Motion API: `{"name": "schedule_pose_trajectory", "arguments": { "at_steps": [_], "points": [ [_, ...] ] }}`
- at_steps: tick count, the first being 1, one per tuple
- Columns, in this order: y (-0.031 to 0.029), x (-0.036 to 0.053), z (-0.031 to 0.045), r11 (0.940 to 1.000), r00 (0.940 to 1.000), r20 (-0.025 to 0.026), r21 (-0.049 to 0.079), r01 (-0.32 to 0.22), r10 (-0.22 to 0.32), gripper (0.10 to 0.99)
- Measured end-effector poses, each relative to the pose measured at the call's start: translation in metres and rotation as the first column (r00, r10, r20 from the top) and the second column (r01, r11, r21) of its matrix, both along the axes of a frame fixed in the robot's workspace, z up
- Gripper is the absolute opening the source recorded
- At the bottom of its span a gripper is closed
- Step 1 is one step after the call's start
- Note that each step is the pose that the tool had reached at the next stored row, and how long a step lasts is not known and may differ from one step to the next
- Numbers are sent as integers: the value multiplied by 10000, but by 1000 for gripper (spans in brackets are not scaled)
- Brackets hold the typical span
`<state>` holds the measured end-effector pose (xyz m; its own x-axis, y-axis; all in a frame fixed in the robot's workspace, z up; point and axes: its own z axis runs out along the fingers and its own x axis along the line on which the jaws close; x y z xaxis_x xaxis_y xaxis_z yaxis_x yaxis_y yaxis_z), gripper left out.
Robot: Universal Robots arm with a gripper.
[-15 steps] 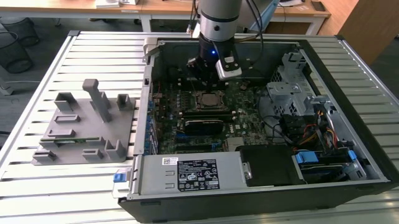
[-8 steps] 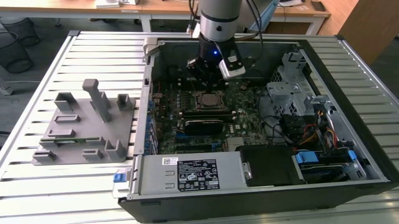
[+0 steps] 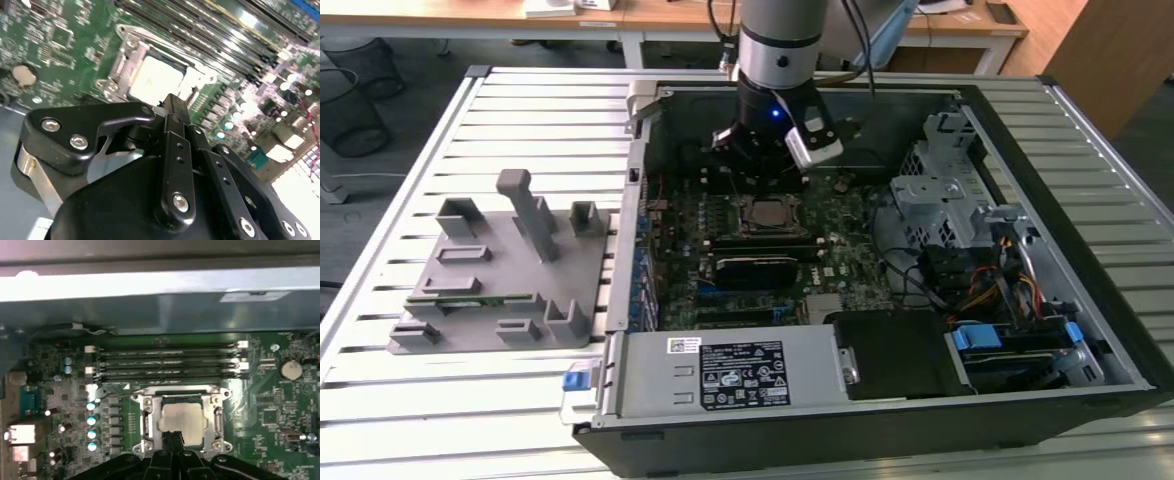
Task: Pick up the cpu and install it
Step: 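Install the first cpu locking lever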
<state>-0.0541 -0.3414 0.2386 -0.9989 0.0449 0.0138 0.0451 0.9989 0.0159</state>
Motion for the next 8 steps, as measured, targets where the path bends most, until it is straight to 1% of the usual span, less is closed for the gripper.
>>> {"name": "schedule_pose_trajectory", "arguments": {
  "at_steps": [2, 8],
  "points": [
    [0, -41, 0, 10000, 10000, 0, 0, -6, 6, 106],
    [-1, -83, 0, 10000, 10000, 0, 5, -11, 11, 106]
  ]
}}
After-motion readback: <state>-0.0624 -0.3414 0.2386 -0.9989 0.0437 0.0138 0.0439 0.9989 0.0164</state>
